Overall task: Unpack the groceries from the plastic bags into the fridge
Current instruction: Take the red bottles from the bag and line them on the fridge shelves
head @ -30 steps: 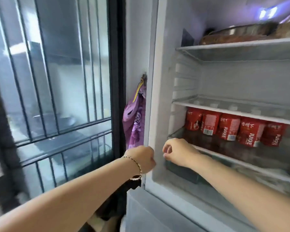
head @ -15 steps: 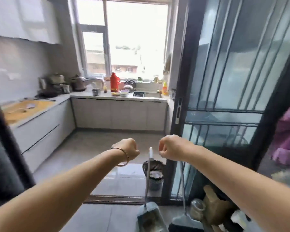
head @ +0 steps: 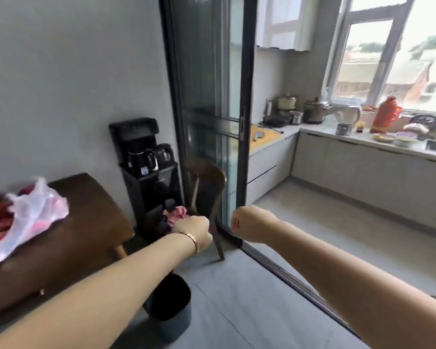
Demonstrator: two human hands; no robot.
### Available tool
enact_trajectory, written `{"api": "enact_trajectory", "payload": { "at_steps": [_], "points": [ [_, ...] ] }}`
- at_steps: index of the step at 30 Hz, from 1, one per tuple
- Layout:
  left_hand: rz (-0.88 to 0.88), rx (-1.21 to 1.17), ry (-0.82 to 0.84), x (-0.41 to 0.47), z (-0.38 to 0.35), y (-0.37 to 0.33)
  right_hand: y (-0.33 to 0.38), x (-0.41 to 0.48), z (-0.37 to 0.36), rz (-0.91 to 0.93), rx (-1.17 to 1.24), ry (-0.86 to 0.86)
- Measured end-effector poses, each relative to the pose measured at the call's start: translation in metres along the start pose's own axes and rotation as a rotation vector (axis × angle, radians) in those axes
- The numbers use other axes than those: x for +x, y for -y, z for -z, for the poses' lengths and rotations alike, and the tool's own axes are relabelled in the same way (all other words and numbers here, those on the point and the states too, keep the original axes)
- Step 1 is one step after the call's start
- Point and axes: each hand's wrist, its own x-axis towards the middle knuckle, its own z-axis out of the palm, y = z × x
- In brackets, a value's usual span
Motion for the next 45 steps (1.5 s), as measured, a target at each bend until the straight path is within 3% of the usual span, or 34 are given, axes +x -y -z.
{"api": "enact_trajectory", "payload": {
  "at_steps": [8, 13, 21, 29, 38, 45],
  "points": [
    [0.348, -0.101, -0.020, -0.008, 0.011, 0.230, 0.202, 0.156, -0.031, 0.331, -0.041, 0.164],
    [0.532, -0.155, -0.042, -0.010, 0.011, 0.344, 0.305, 0.223, -0.058, 0.489, -0.074, 0.176],
    [0.813, -0.192, -0.078, 0.029, 0.019, 0.515, 0.453, 0.361, -0.083, 0.757, -0.132, 0.160],
    [1.017, -0.308, -0.066, 0.039, 0.011, 0.648, 0.585, 0.449, -0.112, 0.875, -0.149, 0.291],
    [0.935, -0.298, -0.009, 0.070, -0.023, 0.796, 0.709, 0.514, -0.157, 0.884, -0.041, 0.310],
    [0.747, -0.187, -0.050, 0.113, -0.052, 0.901, 0.783, 0.569, -0.211, 0.611, 0.082, 0.363]
  ]
}}
